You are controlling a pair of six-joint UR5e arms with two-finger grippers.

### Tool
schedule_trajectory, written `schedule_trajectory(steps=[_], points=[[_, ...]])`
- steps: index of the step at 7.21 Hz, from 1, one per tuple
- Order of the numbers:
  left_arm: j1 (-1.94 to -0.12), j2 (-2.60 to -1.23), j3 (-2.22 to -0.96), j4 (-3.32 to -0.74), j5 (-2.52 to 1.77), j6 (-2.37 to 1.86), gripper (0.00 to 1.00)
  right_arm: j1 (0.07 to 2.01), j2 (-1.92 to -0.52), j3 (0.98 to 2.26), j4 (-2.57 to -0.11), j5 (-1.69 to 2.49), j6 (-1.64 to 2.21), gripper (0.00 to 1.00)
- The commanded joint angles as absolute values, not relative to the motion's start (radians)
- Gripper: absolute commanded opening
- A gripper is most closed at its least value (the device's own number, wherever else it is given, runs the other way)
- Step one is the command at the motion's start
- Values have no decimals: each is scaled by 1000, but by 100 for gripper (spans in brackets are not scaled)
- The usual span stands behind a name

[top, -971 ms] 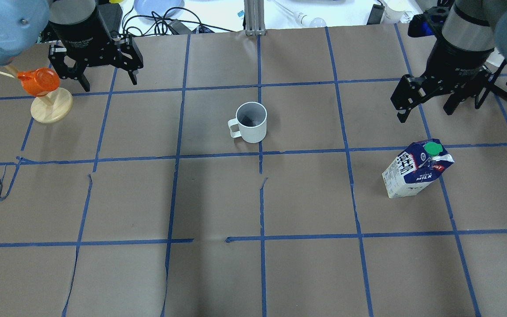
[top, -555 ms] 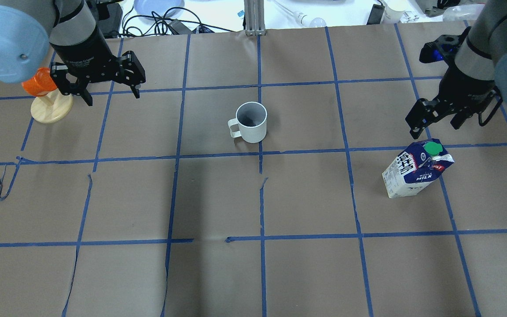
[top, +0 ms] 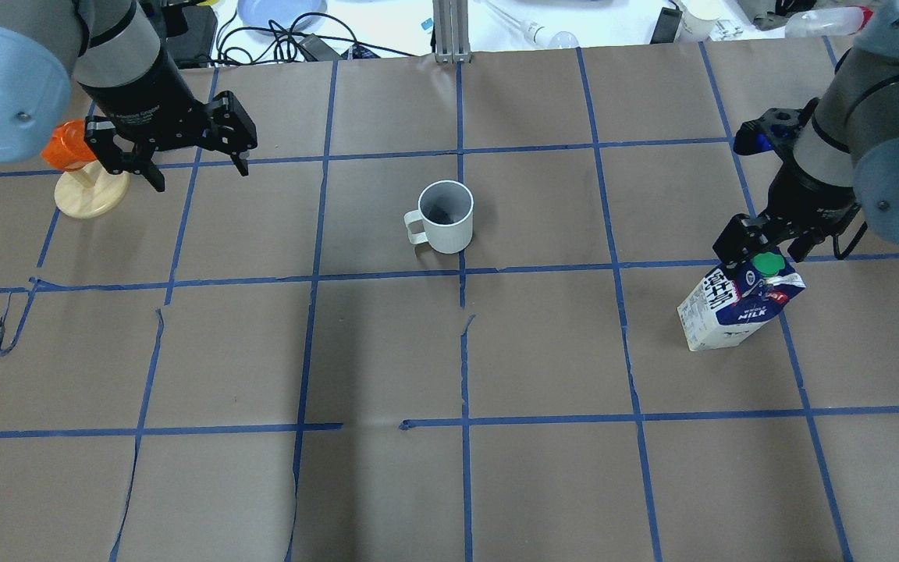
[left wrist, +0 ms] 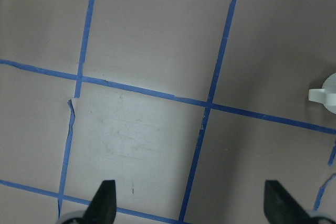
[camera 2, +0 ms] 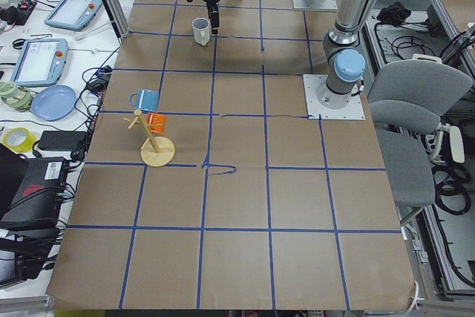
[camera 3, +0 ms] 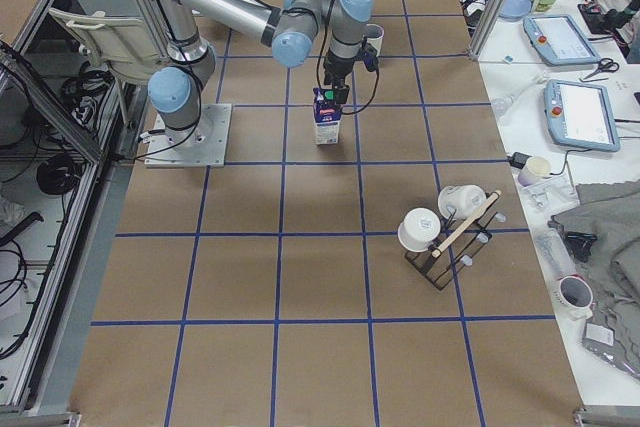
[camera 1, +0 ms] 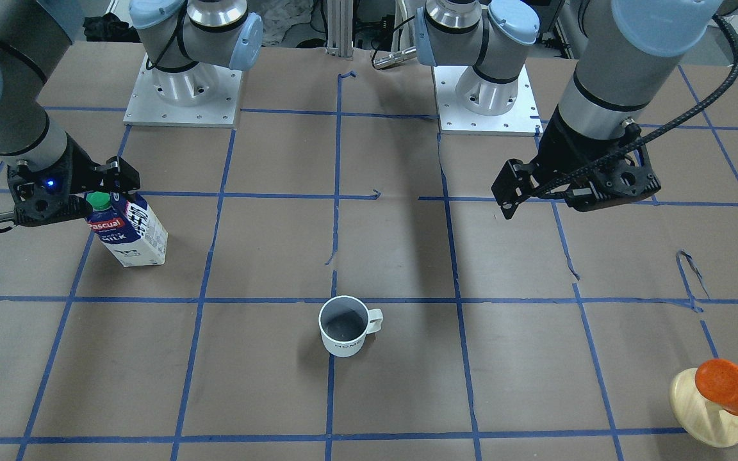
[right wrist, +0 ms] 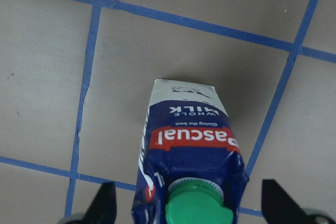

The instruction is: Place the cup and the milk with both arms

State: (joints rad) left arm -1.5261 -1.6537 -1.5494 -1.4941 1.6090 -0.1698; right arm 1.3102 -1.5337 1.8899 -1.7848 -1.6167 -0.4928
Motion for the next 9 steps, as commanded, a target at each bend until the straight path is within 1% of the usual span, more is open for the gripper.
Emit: schedule_trajectory(steps=[1, 2, 3, 5, 7, 9], points=[[-1526, -1648, -1549, -1494, 1603, -169, 100, 1310, -1532, 1910, -1799, -1624, -492, 62], [-1523, -1652, -1552, -1493, 1606, -167, 100, 1312, -1534, 1914, -1799, -1634, -492, 52], [-1522, -1657, -1551, -1462, 1605, -167, 100, 1312, -1534, 1913, -1799, -1635, -491, 51], [-1522, -1658, -1551, -1440, 1601, -169, 100, 1312, -1534, 1911, -1801, -1637, -483, 44], [-1523, -1660, -1554, -1440, 1603, -169, 100, 1312, -1540, 1896, -1798, -1631, -479, 43], [-1523, -1658, -1566, -1439, 1606, -169, 100, 1322, -1534, 1806, -1784, -1618, -413, 43]])
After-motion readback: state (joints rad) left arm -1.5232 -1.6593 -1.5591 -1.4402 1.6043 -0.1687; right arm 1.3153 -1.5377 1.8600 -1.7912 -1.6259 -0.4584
